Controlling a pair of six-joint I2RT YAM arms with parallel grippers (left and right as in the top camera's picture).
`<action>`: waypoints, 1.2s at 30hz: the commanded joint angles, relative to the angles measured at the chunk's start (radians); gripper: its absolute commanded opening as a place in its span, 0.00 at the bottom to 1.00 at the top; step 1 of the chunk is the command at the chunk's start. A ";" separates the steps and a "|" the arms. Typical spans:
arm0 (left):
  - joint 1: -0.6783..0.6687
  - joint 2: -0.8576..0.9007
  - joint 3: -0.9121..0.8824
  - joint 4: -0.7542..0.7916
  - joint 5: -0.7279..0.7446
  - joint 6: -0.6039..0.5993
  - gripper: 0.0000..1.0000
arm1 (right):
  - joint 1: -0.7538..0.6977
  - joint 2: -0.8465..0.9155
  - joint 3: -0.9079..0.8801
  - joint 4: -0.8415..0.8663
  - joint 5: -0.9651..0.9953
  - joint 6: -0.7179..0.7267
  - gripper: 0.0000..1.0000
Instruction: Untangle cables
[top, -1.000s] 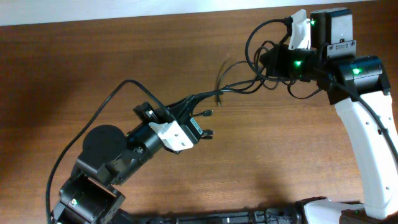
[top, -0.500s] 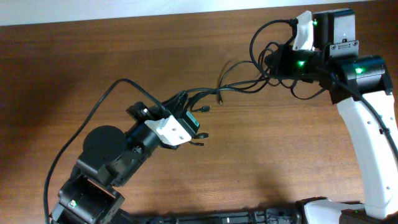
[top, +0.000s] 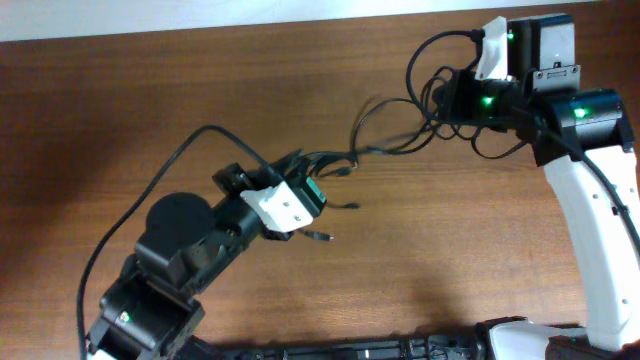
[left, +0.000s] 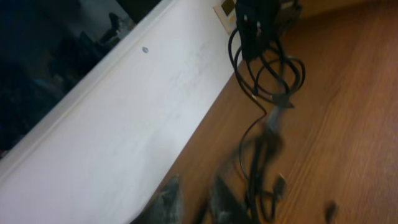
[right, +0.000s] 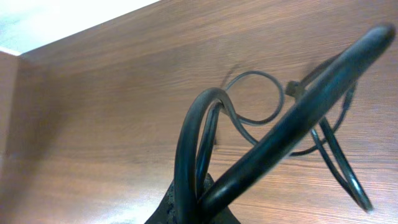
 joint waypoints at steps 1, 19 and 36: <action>0.008 0.039 0.013 0.003 0.026 -0.006 0.47 | -0.018 0.000 0.013 0.005 0.051 -0.013 0.04; 0.007 0.220 0.013 0.002 0.151 -0.006 0.99 | -0.018 0.000 0.013 0.045 -0.136 -0.018 0.04; 0.007 0.391 0.013 0.003 0.427 -0.006 0.87 | -0.018 0.000 0.013 0.085 -0.293 -0.095 0.04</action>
